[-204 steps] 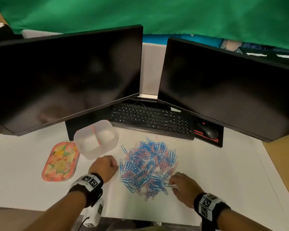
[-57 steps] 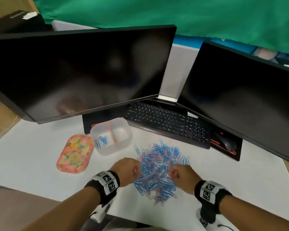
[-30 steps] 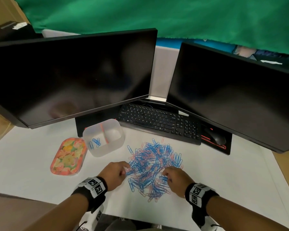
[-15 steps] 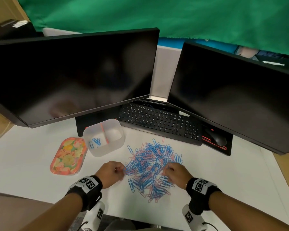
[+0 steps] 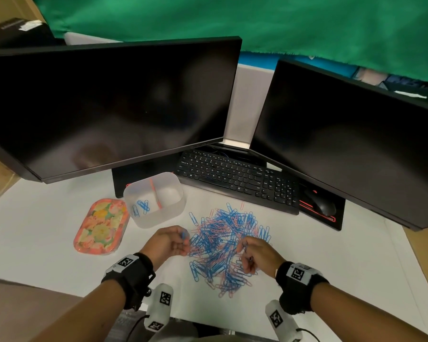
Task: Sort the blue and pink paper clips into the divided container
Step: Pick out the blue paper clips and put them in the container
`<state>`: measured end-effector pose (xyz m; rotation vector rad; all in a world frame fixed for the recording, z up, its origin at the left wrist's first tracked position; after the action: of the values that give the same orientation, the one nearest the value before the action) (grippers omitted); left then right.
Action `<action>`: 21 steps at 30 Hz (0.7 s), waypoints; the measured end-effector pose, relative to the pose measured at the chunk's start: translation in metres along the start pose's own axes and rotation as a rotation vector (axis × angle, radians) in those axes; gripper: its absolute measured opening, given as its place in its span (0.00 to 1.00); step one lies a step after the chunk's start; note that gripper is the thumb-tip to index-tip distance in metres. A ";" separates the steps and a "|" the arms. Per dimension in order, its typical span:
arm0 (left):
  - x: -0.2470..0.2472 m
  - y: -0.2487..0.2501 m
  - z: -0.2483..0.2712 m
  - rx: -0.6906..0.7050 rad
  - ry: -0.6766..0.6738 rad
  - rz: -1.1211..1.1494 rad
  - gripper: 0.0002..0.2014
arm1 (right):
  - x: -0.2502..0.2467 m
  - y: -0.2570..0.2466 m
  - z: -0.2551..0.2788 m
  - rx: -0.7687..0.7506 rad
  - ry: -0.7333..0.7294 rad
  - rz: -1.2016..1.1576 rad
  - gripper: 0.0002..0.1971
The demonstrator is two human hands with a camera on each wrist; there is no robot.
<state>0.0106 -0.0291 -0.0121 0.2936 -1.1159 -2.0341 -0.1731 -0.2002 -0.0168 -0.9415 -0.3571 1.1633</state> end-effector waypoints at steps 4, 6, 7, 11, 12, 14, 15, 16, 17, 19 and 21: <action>0.003 -0.003 -0.002 -0.090 0.025 0.089 0.06 | -0.007 0.000 0.005 0.022 0.020 -0.133 0.12; 0.006 -0.004 -0.003 -0.123 0.037 0.089 0.05 | -0.011 0.001 0.005 0.032 0.061 -0.136 0.12; 0.007 -0.006 -0.004 -0.140 0.051 0.057 0.07 | -0.013 0.002 0.005 0.028 0.078 -0.115 0.14; 0.008 -0.014 -0.009 -0.110 0.051 -0.325 0.17 | -0.017 0.009 0.002 -0.018 0.119 -0.002 0.20; 0.009 -0.016 -0.009 -0.090 0.025 -0.427 0.17 | -0.018 0.011 0.002 -0.022 0.124 0.008 0.19; 0.009 -0.021 -0.007 -0.087 -0.017 -0.546 0.16 | -0.021 0.015 0.002 0.004 0.138 0.020 0.18; 0.008 -0.023 -0.006 -0.096 -0.019 -0.568 0.15 | -0.022 0.017 0.002 0.021 0.143 0.039 0.17; 0.007 -0.024 -0.005 -0.097 -0.015 -0.590 0.13 | -0.022 0.018 0.002 0.030 0.142 0.072 0.16; 0.007 -0.023 -0.004 -0.083 -0.006 -0.630 0.13 | -0.022 0.018 0.002 0.030 0.142 0.130 0.16; 0.006 -0.022 -0.004 -0.010 0.011 -0.807 0.19 | -0.020 0.016 0.003 -0.027 0.154 0.294 0.13; 0.008 -0.022 -0.004 0.064 -0.001 -1.020 0.21 | -0.017 0.013 0.006 -0.103 0.177 0.440 0.10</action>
<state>-0.0041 -0.0304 -0.0304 1.0624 -1.1432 -2.8494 -0.1925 -0.2119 -0.0197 -1.2440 -0.0659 1.4555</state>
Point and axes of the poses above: each hand's wrist, its own z-axis away from the middle knuckle, its own x-axis out of the palm, y = z × x, the point moved 5 cm from there along -z, towards the middle knuckle, and after that the axes turned 7 degrees about y, right-handed, at the moved point
